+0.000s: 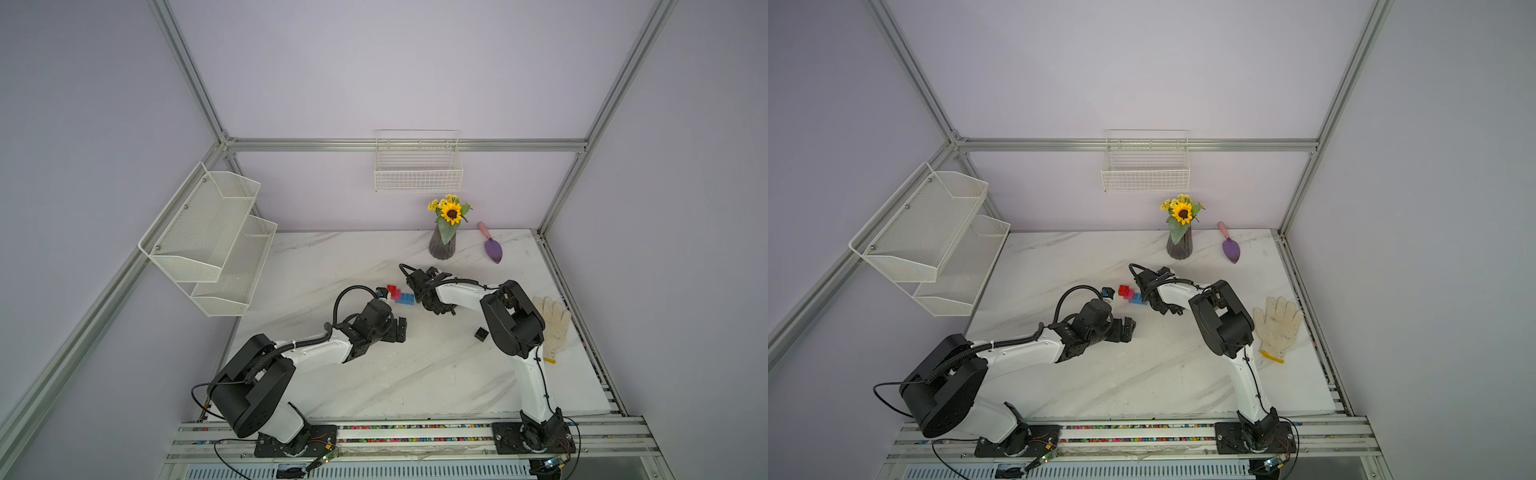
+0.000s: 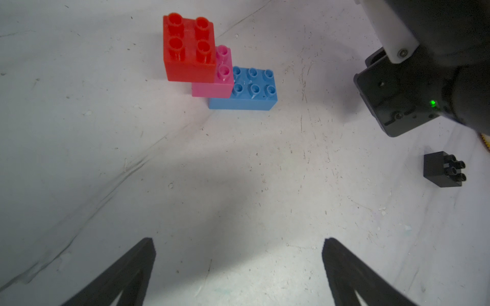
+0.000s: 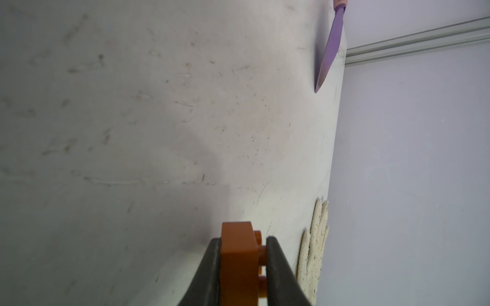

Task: Assemble the letter v with lego
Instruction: Place the lego brick at the center of the board.

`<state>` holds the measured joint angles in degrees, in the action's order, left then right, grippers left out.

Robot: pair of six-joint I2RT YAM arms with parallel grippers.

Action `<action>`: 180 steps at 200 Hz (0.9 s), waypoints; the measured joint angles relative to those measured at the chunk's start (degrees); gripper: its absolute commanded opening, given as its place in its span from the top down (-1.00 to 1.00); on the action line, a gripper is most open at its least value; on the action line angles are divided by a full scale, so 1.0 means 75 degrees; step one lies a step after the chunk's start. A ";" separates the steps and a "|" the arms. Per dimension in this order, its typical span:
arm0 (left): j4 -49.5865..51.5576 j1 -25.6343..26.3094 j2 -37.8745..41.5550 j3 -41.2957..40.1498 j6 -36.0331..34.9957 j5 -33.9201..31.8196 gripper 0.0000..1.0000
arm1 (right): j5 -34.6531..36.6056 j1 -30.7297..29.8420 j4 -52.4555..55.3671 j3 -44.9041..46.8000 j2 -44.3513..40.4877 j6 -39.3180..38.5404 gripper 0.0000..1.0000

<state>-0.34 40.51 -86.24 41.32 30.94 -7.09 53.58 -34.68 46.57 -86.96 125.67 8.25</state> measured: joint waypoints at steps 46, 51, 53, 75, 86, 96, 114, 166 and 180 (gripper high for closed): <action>0.0000 0.0000 -0.0015 0.0000 0.0000 -0.0020 -0.99 | -0.0119 -0.0050 0.0064 0.0070 0.0000 0.0364 0.84; 0.0003 0.0000 -0.0020 0.0000 0.0000 -0.0023 -0.99 | -0.0122 -0.0055 0.0061 0.0082 -0.0003 0.0405 0.82; 0.0006 0.0000 -0.0020 0.0000 -0.0003 -0.0023 -1.00 | -0.0125 -0.0061 0.0058 0.0087 -0.0003 0.0417 0.81; 0.0006 0.0000 -0.0035 0.0003 0.0000 -0.0023 -1.00 | -0.0149 -0.0111 0.0067 0.0149 -0.0012 0.0525 0.71; 0.0006 0.0000 -0.0052 0.0003 -0.0003 -0.0023 -0.99 | -0.0172 -0.0131 0.0073 0.0172 -0.0029 0.0580 0.63; 0.0009 0.0000 -0.0067 0.0003 0.0000 -0.0023 -1.00 | -0.0213 -0.0146 0.0085 0.0178 -0.0047 0.0627 0.56; 0.0012 0.0000 -0.0085 0.0003 0.0000 -0.0023 -0.99 | -0.0364 -0.0166 0.0087 0.0184 -0.0117 0.0717 0.44; 0.0055 0.0000 -0.0137 0.0050 0.0000 -0.0023 -1.00 | -0.1279 -0.0230 -0.0041 0.0393 -0.0446 0.0950 0.23; 0.0076 0.0000 -0.0152 0.0076 0.0000 -0.0023 -1.00 | -0.1571 -0.0236 -0.0096 0.0440 -0.0527 0.1014 0.23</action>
<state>0.23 40.51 -87.37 41.89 30.94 -7.27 41.80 -36.45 45.84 -83.66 121.71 15.86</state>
